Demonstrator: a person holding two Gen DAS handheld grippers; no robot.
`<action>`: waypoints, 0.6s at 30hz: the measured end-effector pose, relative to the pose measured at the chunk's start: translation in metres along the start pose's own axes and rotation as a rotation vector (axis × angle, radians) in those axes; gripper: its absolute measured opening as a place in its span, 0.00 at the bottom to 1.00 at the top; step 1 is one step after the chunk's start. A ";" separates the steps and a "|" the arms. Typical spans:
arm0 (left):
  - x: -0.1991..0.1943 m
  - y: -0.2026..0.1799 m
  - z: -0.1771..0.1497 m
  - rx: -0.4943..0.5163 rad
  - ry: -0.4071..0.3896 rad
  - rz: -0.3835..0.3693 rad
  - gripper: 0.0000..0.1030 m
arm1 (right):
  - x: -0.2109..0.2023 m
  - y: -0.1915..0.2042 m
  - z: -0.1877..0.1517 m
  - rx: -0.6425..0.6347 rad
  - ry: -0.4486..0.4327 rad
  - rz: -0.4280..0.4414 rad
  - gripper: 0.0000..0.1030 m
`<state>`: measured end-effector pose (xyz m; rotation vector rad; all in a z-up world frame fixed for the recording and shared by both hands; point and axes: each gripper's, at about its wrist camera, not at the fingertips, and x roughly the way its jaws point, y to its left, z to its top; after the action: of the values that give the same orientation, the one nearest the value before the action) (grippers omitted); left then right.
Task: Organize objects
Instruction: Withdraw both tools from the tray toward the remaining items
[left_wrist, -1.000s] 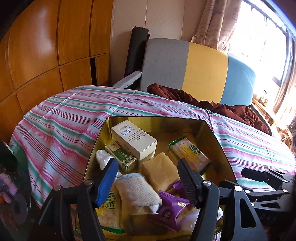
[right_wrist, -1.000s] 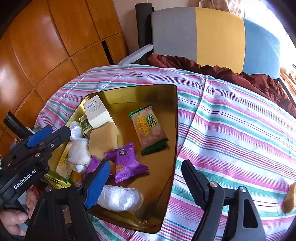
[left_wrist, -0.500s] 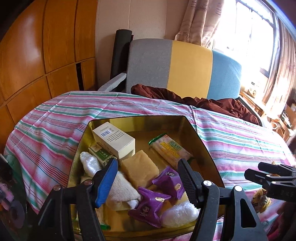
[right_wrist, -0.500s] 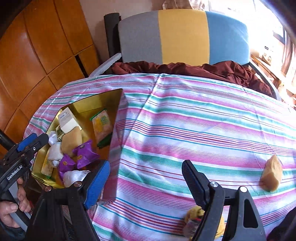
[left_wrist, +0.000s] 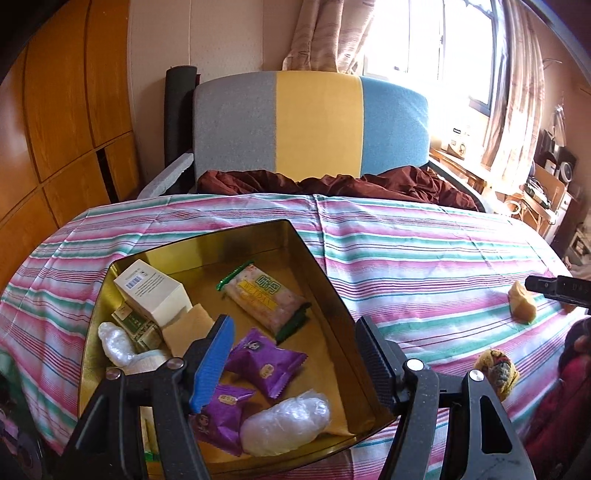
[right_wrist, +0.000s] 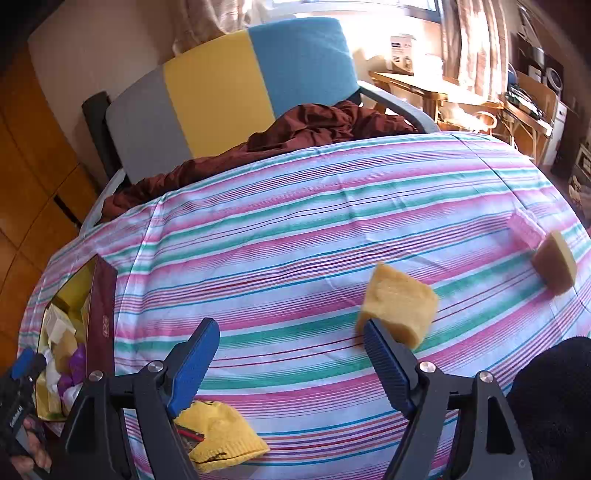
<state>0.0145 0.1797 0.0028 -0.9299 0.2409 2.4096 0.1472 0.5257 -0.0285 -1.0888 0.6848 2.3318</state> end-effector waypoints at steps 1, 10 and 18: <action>0.001 -0.004 0.000 0.009 0.005 -0.008 0.67 | 0.000 -0.007 0.002 0.024 -0.002 -0.003 0.79; 0.007 -0.046 -0.001 0.090 0.031 -0.080 0.70 | -0.006 -0.060 0.005 0.296 -0.093 0.050 0.79; 0.020 -0.096 -0.009 0.189 0.080 -0.190 0.70 | -0.006 -0.055 0.007 0.274 -0.096 0.064 0.79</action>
<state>0.0598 0.2655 -0.0149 -0.9200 0.3854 2.1383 0.1798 0.5710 -0.0325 -0.8385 0.9813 2.2429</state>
